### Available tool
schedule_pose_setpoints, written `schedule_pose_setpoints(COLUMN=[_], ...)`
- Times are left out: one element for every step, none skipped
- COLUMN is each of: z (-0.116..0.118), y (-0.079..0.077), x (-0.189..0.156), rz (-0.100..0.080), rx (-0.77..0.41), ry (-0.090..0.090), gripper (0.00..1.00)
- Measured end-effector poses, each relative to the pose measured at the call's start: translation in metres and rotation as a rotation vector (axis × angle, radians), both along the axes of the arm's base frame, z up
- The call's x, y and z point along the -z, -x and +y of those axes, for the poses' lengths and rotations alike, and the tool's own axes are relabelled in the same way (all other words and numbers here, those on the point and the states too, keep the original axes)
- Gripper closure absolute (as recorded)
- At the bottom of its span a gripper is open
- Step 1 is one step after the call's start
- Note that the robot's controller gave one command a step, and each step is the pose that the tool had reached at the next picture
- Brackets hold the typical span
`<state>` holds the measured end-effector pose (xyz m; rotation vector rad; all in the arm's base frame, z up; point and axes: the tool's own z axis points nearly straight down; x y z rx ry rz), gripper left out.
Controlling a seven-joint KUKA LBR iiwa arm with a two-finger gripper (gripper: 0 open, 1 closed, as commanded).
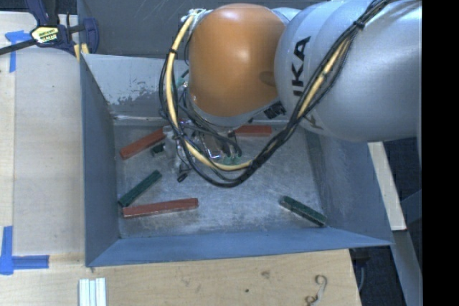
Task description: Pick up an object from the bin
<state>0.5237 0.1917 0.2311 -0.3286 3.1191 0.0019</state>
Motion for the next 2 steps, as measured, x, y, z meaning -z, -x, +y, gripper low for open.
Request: schedule_pose_setpoints(z=[0.000, -0.018], y=[0.001, 0.019], x=[0.001, 0.164], rz=[0.002, 0.002], rx=[0.002, -0.070], ry=[0.001, 0.000], gripper=[0.00, 0.00])
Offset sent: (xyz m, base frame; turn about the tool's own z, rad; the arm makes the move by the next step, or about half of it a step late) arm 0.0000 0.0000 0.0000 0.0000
